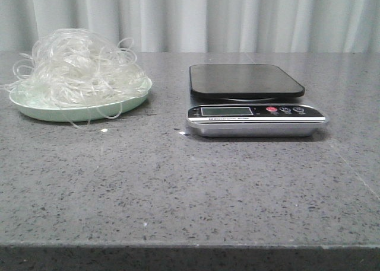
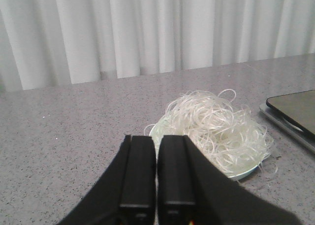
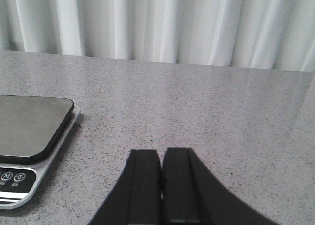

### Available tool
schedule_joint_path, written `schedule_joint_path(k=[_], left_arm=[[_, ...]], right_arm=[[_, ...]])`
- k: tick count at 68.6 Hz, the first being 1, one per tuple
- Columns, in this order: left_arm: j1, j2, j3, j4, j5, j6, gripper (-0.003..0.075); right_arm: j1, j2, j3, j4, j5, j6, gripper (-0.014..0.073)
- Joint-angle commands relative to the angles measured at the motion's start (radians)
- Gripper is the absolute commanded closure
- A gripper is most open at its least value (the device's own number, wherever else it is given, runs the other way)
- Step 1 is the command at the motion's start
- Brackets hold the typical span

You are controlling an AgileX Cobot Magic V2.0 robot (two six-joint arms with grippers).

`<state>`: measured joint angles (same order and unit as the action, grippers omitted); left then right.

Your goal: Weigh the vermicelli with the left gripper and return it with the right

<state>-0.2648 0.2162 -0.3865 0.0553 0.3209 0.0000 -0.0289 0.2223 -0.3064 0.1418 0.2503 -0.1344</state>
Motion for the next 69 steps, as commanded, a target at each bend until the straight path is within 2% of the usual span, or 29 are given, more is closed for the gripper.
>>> schedule_joint_path(k=[1, 12, 22, 33, 50, 55, 69], left_arm=[[0.004, 0.011, -0.008, -0.037, -0.096, -0.007, 0.0584], [0.043, 0.011, 0.045, -0.118, -0.184, 0.000, 0.0584], [0.140, 0.008, 0.092, -0.156, -0.243, 0.000, 0.0584], [0.237, -0.035, 0.162, -0.156, -0.247, 0.000, 0.0584], [0.246, -0.169, 0.399, -0.152, -0.394, 0.000, 0.0584], [0.246, -0.207, 0.393, -0.147, -0.287, 0.000, 0.0584], [0.240, -0.242, 0.396, -0.135, -0.271, 0.000, 0.0584]], right_arm=[[-0.004, 0.007, -0.026, -0.004, -0.073, -0.004, 0.0442], [-0.004, 0.007, -0.026, -0.004, -0.073, -0.004, 0.0442], [-0.004, 0.007, -0.026, -0.004, -0.073, -0.004, 0.0442], [-0.004, 0.007, -0.026, -0.004, -0.073, -0.004, 0.0442], [-0.004, 0.007, -0.026, -0.004, -0.073, -0.004, 0.0442], [-0.004, 0.007, -0.026, -0.004, -0.073, -0.004, 0.0442], [-0.004, 0.007, -0.026, -0.004, -0.073, -0.004, 0.0442]])
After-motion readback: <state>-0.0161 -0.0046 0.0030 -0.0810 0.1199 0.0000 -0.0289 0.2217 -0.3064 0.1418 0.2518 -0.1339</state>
